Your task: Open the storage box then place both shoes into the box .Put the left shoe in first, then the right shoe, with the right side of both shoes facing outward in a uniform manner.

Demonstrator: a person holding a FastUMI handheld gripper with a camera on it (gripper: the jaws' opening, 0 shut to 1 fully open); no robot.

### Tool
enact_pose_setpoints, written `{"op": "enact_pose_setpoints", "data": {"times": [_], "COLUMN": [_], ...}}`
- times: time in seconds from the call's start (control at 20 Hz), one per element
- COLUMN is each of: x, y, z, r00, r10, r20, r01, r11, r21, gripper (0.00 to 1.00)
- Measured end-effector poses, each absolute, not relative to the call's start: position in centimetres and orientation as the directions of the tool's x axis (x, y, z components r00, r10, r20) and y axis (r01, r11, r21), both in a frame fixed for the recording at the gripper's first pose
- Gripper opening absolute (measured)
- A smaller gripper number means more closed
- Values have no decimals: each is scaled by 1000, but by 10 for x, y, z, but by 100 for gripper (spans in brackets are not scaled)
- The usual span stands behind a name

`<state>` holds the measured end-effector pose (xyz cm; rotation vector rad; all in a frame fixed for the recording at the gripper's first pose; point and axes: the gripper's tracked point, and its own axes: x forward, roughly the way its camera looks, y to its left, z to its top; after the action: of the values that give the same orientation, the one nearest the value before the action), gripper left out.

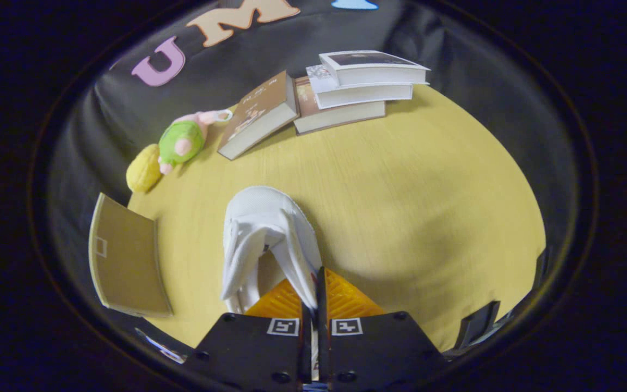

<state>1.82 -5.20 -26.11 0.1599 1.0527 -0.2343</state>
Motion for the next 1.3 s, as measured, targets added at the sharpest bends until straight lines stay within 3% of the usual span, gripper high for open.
{"op": "enact_pose_setpoints", "data": {"times": [0.2,0.5,1.3], "x": [15,17,33], "y": [-21,36,269], "z": [-228,-186,-165], "r00": [515,551,488], "r10": [-7,58,349], "r20": [-857,-833,-800], "r01": [276,207,-78], "r11": [948,957,930], "r21": [158,204,358], "gripper": [8,8,8]}}
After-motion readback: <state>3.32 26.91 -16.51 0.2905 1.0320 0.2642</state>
